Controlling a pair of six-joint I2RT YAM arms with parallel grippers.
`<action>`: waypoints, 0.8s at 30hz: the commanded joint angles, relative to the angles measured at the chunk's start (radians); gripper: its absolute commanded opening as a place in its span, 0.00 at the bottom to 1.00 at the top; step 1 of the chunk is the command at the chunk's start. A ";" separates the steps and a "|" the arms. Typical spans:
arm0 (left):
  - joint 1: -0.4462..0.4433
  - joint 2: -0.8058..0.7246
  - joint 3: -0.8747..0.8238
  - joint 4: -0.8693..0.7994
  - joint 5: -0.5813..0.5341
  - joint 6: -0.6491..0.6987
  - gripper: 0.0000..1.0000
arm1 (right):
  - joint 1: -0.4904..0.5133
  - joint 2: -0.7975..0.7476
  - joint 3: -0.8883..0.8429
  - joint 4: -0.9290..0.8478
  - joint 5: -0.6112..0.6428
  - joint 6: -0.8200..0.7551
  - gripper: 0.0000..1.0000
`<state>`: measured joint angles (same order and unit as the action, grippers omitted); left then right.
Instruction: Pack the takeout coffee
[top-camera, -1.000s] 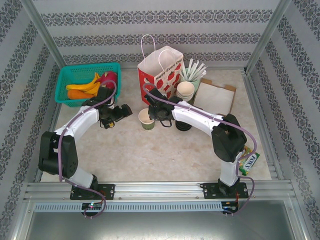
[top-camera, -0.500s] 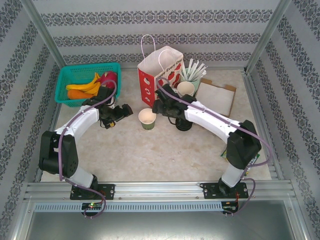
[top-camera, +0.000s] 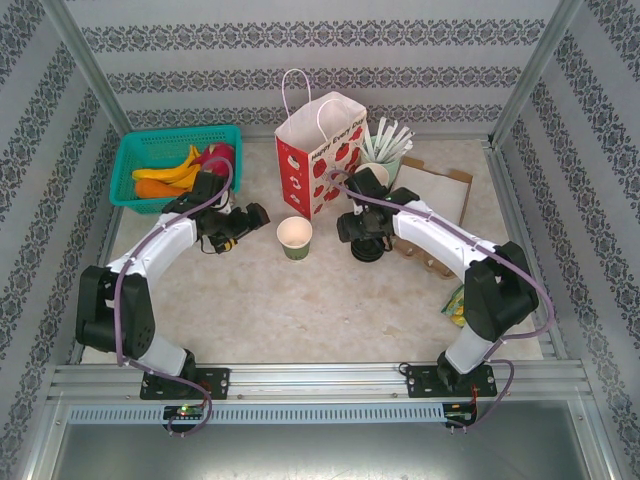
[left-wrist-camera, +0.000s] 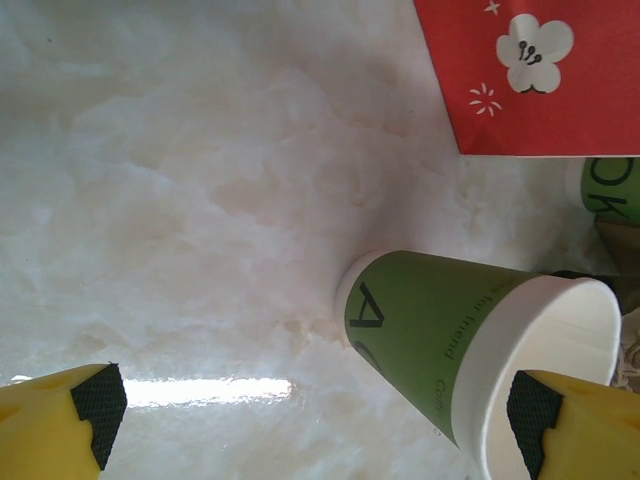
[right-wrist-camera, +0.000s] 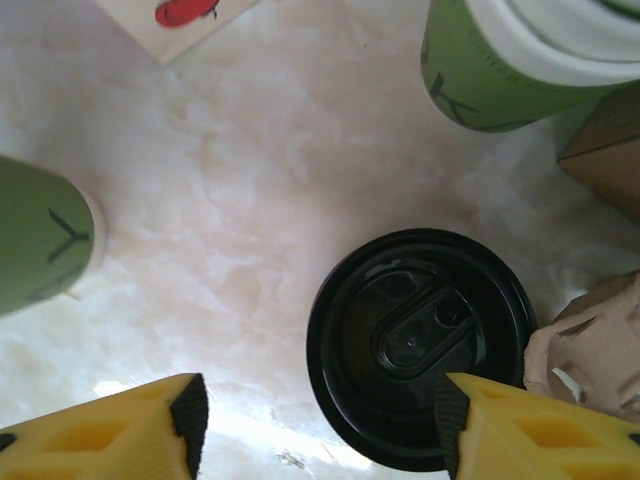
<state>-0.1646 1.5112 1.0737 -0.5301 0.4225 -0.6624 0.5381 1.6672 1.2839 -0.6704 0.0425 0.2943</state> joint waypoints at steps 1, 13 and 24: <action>-0.013 -0.040 -0.014 0.039 0.021 -0.003 1.00 | -0.022 0.005 -0.038 -0.010 -0.057 -0.133 0.61; -0.013 -0.032 -0.012 0.050 0.018 -0.022 1.00 | -0.044 0.112 -0.027 -0.023 -0.070 -0.240 0.50; -0.013 -0.014 -0.006 0.042 0.012 -0.026 1.00 | -0.041 0.172 -0.003 -0.014 -0.077 -0.277 0.39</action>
<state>-0.1646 1.4906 1.0702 -0.5076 0.4343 -0.6788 0.4995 1.8191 1.2503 -0.6777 -0.0360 0.0425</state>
